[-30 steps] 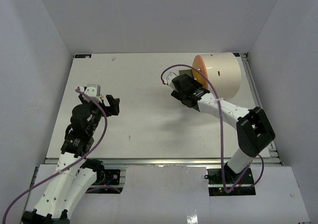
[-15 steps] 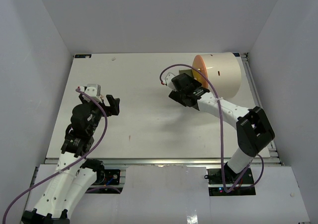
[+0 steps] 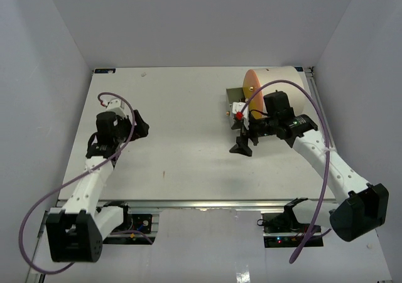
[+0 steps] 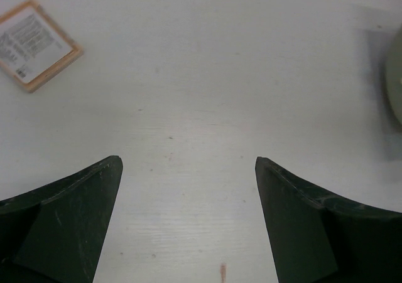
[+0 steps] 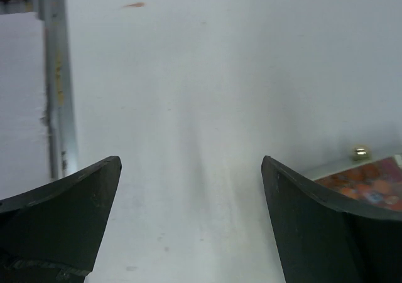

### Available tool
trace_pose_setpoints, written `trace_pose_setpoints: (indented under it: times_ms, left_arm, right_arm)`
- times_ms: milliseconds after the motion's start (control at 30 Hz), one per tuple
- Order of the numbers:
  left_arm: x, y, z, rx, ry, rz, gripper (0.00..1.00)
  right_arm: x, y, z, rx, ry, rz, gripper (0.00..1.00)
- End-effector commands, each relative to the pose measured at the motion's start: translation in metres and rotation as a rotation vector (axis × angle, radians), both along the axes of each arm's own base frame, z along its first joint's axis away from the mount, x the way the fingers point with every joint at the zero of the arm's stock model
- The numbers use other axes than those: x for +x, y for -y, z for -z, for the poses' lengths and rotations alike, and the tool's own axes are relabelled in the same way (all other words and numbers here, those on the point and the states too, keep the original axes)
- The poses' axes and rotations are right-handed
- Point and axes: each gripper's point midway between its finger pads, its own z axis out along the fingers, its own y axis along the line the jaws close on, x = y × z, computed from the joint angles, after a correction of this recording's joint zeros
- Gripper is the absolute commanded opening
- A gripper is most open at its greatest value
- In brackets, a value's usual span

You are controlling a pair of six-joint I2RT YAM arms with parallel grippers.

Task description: Organize the makeup

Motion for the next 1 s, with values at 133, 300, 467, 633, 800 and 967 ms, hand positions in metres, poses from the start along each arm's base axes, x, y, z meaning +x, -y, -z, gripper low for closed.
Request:
trace_pose_setpoints:
  times_ms: [133, 300, 467, 633, 800, 967]
  left_arm:
    - [0.041, -0.043, 0.030, -0.217, -0.239, -0.200, 0.98]
    - [0.055, -0.067, 0.055, -0.160, -0.414, -0.336, 0.98]
    - [0.074, -0.085, 0.070, -0.122, -0.481, -0.404, 0.98]
    - [0.090, -0.109, 0.072, -0.118, -0.502, -0.492, 0.98]
    - [0.103, -0.125, 0.078, -0.098, -0.527, -0.529, 0.98]
    - [0.118, -0.134, 0.090, -0.081, -0.561, -0.534, 0.98]
  right_arm:
    - [-0.040, 0.023, 0.009, 0.203, -0.078, -0.073, 0.98]
    - [-0.046, 0.026, -0.005, 0.240, -0.040, -0.074, 0.97]
    - [-0.044, 0.027, -0.003, 0.235, -0.042, -0.050, 0.96]
    - [-0.044, 0.028, -0.003, 0.233, -0.037, -0.043, 0.96]
    - [-0.042, 0.030, -0.003, 0.233, -0.038, -0.033, 0.96]
    - [-0.039, 0.031, -0.002, 0.229, -0.041, -0.022, 0.96]
